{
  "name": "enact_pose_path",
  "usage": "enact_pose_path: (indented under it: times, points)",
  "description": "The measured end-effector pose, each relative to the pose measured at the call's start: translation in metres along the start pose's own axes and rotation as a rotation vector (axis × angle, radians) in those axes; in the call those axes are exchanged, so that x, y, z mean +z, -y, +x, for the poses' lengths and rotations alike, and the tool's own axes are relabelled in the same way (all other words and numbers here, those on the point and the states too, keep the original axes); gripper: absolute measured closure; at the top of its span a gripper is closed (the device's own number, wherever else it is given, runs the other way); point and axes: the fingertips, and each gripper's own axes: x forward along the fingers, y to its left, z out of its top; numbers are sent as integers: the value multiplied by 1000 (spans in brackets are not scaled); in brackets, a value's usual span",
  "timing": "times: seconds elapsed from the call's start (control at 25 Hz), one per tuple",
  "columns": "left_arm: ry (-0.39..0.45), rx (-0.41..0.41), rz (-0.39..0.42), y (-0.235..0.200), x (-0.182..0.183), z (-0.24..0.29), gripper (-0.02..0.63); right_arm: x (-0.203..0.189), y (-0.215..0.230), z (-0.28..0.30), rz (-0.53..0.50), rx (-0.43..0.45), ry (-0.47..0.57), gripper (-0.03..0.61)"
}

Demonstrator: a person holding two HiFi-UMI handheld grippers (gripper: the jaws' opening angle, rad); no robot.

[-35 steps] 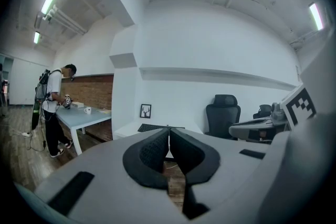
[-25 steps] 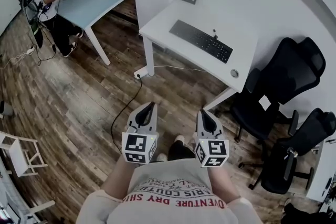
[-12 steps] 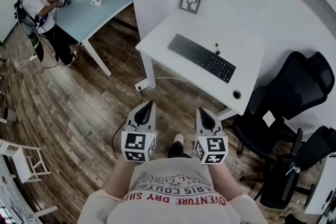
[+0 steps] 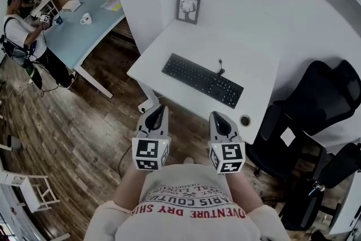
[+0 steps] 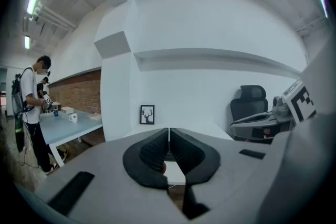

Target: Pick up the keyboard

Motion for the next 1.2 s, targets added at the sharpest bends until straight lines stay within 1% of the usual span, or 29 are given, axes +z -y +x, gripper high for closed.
enact_pose_path:
  times: [0.08,0.36,0.52,0.64,0.8,1.0,1.08,1.2]
  points:
    - [-2,-19,11,7,4,22,586,-2,21,7,20,-26,-6,552]
    - [-50,-113,-1,29,3,86,586,-11,76,20,77,-121,-45,552]
    - [-64,-170,-5,31,1,124,586,-13,101,30,98,-194,-56,552]
    - [-68,-222,7,29,4,157,586,-13,121,41,121,-269,-55,552]
    - [-64,-301,29,17,16,204,586,-7,142,68,150,-369,-62,552]
    - [-78,-391,47,-11,28,266,586,6,150,118,145,-454,-74,552]
    - [-80,-416,50,-25,33,286,586,9,153,138,163,-481,-78,552]
    - [-99,-451,51,-47,32,311,586,13,151,167,181,-494,-90,552]
